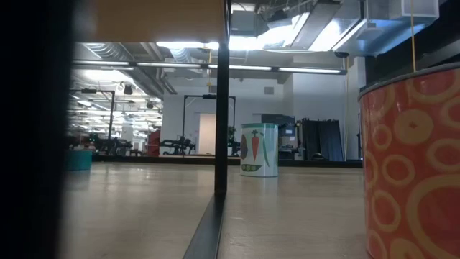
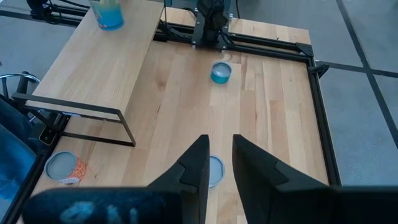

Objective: Pick and place cans onto a shelf
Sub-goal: Put the canned cherries on the shelf, then put the canned mixed veggies on the shelf

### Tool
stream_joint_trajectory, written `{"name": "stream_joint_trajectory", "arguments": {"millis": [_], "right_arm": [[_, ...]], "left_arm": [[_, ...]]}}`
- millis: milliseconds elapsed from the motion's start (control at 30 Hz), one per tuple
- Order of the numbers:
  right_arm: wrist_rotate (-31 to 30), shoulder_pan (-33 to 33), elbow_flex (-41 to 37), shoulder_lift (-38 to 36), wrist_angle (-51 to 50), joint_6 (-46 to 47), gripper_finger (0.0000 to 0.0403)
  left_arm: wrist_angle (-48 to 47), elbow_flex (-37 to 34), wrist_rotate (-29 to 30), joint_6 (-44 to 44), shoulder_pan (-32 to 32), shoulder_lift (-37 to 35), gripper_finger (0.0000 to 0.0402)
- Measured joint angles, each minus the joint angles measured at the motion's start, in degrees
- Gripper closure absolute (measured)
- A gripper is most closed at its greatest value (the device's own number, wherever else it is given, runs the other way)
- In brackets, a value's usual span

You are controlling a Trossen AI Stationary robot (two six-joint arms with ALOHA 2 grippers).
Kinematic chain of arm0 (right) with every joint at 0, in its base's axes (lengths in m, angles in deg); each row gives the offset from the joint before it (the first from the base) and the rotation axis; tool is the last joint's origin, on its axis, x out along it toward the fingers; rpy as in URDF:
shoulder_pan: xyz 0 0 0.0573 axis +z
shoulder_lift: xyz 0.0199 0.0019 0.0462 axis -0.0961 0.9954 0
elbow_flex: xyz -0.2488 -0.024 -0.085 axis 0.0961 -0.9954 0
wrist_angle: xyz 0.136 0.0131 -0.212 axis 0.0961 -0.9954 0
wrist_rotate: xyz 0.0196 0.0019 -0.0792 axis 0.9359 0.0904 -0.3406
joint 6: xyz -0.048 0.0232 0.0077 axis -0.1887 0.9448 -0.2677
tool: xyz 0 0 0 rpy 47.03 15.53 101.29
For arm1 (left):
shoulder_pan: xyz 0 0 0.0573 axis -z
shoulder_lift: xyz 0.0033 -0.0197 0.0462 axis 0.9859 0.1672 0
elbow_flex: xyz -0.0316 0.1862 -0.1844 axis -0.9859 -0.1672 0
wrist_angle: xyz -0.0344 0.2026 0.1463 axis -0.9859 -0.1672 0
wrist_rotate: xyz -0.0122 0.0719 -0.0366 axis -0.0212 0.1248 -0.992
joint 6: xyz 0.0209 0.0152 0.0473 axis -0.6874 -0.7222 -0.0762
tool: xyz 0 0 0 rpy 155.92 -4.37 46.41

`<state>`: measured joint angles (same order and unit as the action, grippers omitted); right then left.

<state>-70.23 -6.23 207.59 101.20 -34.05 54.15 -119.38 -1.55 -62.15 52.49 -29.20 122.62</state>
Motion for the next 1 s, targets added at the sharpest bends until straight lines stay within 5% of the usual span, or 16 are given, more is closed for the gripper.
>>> {"name": "stream_joint_trajectory", "arguments": {"millis": [567,1000], "right_arm": [[0.0,0.0,0.0,0.0,0.0,0.0,0.0331],[0.0,0.0,0.0,0.0,-0.1,0.0,0.0331]], "left_arm": [[6.9,0.0,2.6,-0.3,0.0,0.0,0.0401],[3.5,0.0,3.7,-3.3,0.0,-0.4,0.0401]]}}
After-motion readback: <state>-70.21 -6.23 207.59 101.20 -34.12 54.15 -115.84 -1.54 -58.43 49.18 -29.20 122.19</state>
